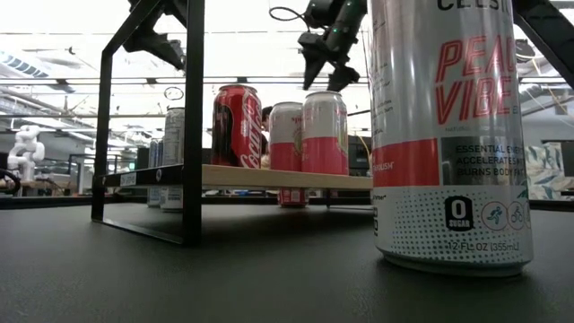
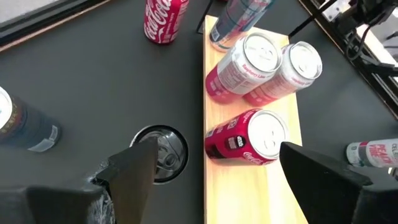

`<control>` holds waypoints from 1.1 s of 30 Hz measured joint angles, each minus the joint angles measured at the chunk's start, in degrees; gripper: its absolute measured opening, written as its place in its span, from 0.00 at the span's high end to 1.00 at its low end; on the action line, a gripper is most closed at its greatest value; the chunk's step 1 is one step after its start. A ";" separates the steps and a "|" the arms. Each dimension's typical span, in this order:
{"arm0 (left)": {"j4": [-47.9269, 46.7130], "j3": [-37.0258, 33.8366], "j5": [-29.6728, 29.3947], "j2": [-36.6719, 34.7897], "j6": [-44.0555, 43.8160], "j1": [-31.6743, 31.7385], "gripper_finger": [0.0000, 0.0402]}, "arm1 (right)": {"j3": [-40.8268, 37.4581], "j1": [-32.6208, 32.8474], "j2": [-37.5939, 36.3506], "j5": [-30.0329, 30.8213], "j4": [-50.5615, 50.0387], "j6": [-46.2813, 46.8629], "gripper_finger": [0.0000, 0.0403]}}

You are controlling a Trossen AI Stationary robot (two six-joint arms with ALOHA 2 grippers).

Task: Place canned beverage on shelf
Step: Put the top red white soda can on the shelf aligned with the other red white soda can

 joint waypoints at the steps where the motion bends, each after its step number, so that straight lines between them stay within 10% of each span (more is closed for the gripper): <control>1: -0.04 0.00 -0.06 0.02 -0.18 -0.08 0.16 | 0.02 -0.64 -0.04 0.01 -0.80 -0.25 0.13; 33: 4.68 -0.09 -1.47 0.81 -3.26 -3.29 0.16 | 0.02 3.91 10.91 -0.05 7.82 3.29 0.03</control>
